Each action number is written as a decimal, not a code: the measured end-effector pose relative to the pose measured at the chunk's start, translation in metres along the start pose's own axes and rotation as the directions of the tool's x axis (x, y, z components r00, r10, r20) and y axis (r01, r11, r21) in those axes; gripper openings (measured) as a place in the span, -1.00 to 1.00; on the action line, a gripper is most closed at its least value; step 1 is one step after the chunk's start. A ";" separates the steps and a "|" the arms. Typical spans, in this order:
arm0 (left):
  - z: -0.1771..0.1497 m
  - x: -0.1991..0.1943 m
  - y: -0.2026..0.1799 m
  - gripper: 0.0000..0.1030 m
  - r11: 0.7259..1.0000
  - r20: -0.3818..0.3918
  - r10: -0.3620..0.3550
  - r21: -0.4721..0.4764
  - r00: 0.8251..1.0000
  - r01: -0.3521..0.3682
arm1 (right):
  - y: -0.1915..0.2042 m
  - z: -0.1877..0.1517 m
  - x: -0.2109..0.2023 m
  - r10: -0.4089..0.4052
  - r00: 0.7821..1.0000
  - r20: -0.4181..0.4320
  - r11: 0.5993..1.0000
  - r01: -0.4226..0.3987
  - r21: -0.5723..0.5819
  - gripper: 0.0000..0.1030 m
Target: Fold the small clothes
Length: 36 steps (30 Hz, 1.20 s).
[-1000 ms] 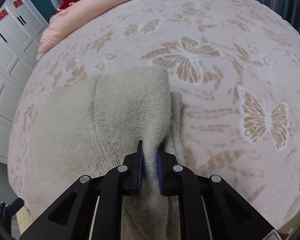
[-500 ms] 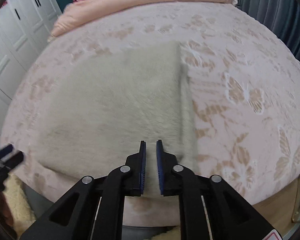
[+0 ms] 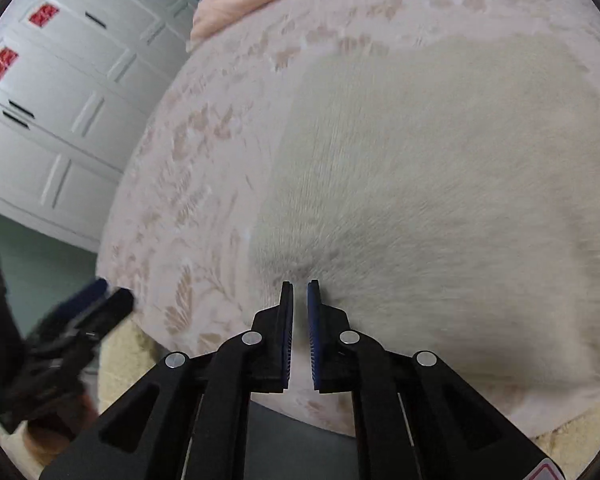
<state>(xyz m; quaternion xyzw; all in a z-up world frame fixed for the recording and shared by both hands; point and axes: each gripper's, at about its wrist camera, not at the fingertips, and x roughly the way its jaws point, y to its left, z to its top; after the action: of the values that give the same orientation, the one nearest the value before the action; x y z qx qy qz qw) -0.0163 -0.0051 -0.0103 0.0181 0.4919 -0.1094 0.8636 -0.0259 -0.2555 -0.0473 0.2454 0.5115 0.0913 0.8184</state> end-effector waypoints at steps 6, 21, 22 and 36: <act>0.017 0.009 -0.056 0.88 0.991 0.002 -0.123 0.042 0.992 0.123 | -0.085 0.014 -0.039 -0.349 0.936 0.051 0.936 0.345 0.061 -1.00; 0.030 0.045 -0.161 0.88 0.960 -0.054 -0.158 0.226 0.986 0.166 | -0.104 0.102 -0.035 -0.235 0.964 0.125 0.970 0.225 0.088 -0.61; 0.030 0.047 -0.162 0.88 0.960 -0.050 -0.144 0.235 0.988 0.152 | -0.115 0.110 -0.019 -0.267 0.959 0.091 0.961 0.259 0.093 -0.66; 0.030 0.072 -0.166 0.88 0.962 -0.101 -0.109 0.242 0.989 0.131 | -0.107 0.017 -0.074 -0.255 0.954 0.155 0.956 0.224 0.192 -0.74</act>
<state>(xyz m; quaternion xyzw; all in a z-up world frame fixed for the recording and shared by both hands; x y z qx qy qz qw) 0.0105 -0.1839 -0.0437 0.1005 0.5116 -0.2212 0.8242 -0.0560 -0.3832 -0.0355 0.2581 0.4683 -0.0757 0.8416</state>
